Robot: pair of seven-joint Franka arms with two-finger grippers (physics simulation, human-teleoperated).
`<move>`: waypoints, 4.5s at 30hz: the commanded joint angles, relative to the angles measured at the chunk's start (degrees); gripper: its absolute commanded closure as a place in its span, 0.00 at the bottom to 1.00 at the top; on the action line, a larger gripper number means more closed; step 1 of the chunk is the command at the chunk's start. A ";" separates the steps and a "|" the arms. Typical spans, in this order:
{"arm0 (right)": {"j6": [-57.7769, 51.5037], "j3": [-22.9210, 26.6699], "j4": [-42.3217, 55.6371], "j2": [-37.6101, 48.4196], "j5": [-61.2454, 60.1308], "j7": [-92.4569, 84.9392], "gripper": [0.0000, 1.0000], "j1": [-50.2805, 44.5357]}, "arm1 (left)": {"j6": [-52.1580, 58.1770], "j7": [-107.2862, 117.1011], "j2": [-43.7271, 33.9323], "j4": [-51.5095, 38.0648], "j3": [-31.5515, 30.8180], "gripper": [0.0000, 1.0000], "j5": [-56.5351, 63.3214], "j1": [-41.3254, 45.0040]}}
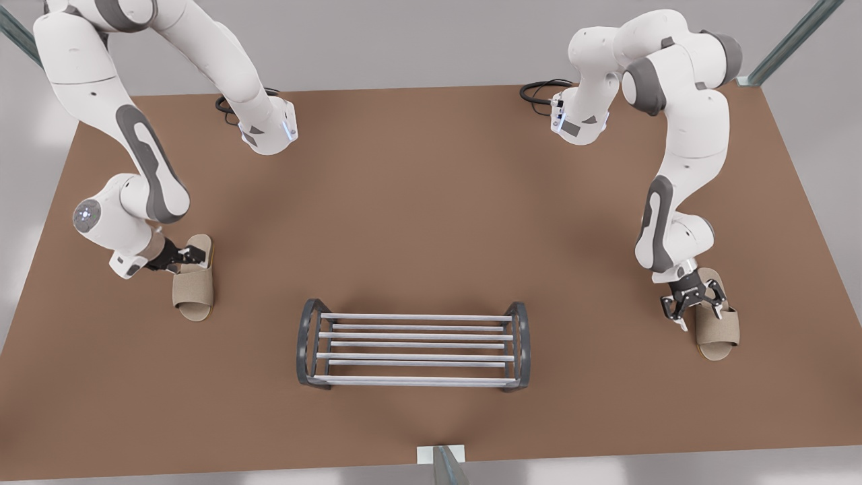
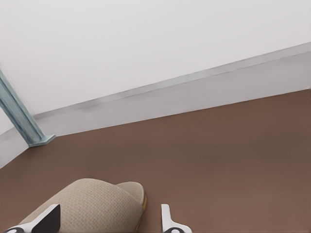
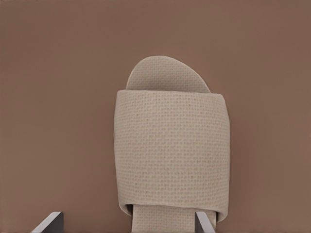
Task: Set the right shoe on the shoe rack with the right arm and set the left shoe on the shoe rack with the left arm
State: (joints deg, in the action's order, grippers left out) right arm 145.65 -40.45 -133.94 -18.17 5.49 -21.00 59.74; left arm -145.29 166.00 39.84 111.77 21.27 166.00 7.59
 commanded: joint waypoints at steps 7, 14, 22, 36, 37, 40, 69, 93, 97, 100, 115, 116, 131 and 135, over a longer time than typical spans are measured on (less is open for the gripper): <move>0.78 0.55 3.16 -4.50 1.37 5.09 0.00 0.03 | 0.01 46.87 -7.85 7.41 0.53 0.00 0.37 0.14; 0.78 0.64 4.13 -4.68 1.98 5.09 0.00 0.29 | 5.81 46.96 -6.09 11.54 1.05 0.00 1.87 -1.70; 0.25 2.92 9.14 -7.23 5.32 3.51 0.00 1.08 | 6.51 46.96 -2.05 9.17 0.00 0.00 2.31 -2.14; -1.51 3.54 6.59 -7.58 5.23 2.10 0.00 2.31 | 5.90 46.96 0.85 4.33 -3.34 0.00 2.31 -5.04; -1.07 3.71 6.85 -7.67 5.23 1.93 0.00 2.40 | 5.90 46.96 0.94 4.16 -3.34 0.00 2.31 -5.04; -0.54 3.98 7.38 -8.02 5.32 1.66 0.00 3.02 | 5.72 47.04 1.56 2.93 -3.34 0.00 2.31 -5.04; 2.10 5.47 13.36 -15.23 6.90 1.66 0.79 0.21 | 4.84 46.96 6.04 -4.37 -4.75 0.00 2.31 -6.18; -29.98 -19.31 34.71 -13.30 6.11 21.17 0.79 2.67 | 2.65 46.52 5.25 -5.69 -4.75 0.79 2.31 -6.10; -37.89 -28.01 38.06 -13.30 6.20 31.28 0.79 2.75 | -0.51 46.52 2.88 -5.69 -6.15 0.79 2.57 -5.83; -39.91 -34.25 38.06 -13.30 6.29 41.12 0.79 3.11 | -7.53 46.60 -4.23 -5.69 -10.54 0.79 2.57 -5.92; -39.65 -43.31 43.68 -12.94 14.99 97.19 0.79 -22.64 | -27.15 43.97 -24.55 -14.74 -37.35 0.79 -24.94 13.76; -39.65 -43.04 45.09 -13.03 15.17 99.04 0.79 -24.66 | -26.45 43.97 -23.58 -14.83 -37.35 0.79 -24.94 13.85; -39.39 -27.14 51.68 -13.47 25.62 94.83 0.79 -42.69 | -12.21 43.97 -3.72 -26.16 -36.74 0.79 -25.29 14.56; -39.30 -24.07 52.99 -13.56 27.21 92.28 0.79 -45.49 | -11.59 44.14 -1.17 -27.57 -36.74 0.79 -25.29 13.33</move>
State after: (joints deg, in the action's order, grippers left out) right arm 106.51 -65.00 -81.31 -31.81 30.82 58.55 14.90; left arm -159.87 166.00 38.20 84.44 -15.40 140.61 21.20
